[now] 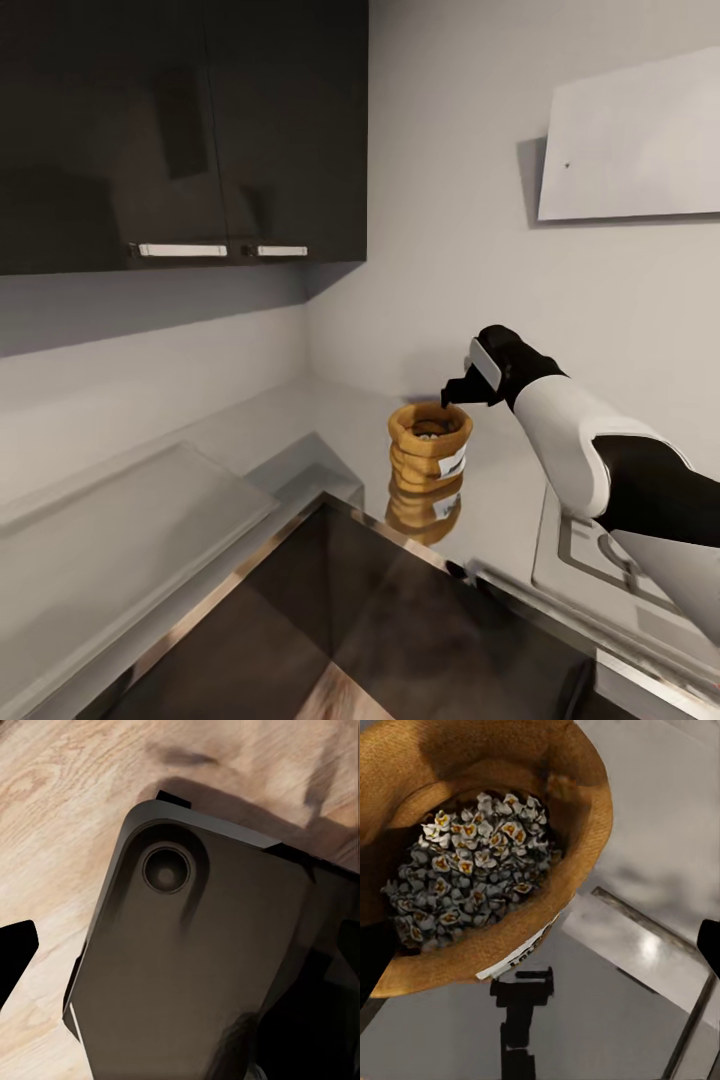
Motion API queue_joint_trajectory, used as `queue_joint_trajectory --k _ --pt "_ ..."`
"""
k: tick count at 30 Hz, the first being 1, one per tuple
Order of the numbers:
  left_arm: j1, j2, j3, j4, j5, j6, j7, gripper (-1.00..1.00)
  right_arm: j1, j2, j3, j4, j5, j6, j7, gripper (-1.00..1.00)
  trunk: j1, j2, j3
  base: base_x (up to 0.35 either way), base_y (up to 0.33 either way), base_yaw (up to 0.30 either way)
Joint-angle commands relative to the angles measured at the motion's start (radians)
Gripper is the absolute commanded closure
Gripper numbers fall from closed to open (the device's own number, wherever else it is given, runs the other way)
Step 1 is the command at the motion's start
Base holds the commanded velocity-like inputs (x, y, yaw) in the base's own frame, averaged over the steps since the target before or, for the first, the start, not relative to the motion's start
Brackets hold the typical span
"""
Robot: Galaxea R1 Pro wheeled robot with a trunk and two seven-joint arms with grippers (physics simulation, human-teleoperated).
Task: In the kitchen, take the popcorn bag from the countertop, put it into the microwave, and heat it until the popcorn is cooked so the cooked popcorn ends up inside the bag.
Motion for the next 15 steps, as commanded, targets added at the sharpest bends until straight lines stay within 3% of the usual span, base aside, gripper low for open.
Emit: queue_joint_trajectory --k 1,6,10,15 --pt "-0.001 0.000 -0.001 0.000 0.005 -0.003 0.000 -1.00 -0.001 0.001 -0.005 -0.001 0.000 0.004 -0.003 -1.00 0.001 -0.001 -0.001 0.291 0.000 0.000" --pt "-0.001 0.000 -0.001 0.000 0.005 -0.002 0.000 -1.00 0.000 -0.001 -0.008 0.015 -0.010 0.004 -0.003 -1.00 0.001 -0.001 -0.001 0.160 0.000 0.000" --pt "-0.001 0.001 -0.001 0.000 0.005 -0.002 0.001 -1.00 0.001 -0.011 -0.010 0.149 -0.008 0.004 -0.006 -1.00 0.001 -0.001 -0.001 0.011 0.000 0.000" --pt "-0.001 0.001 -0.002 0.000 0.005 -0.002 -0.001 -1.00 0.001 -0.014 -0.010 0.201 -0.009 0.004 -0.005 -1.00 0.001 -0.001 -0.001 0.001 0.000 0.000"
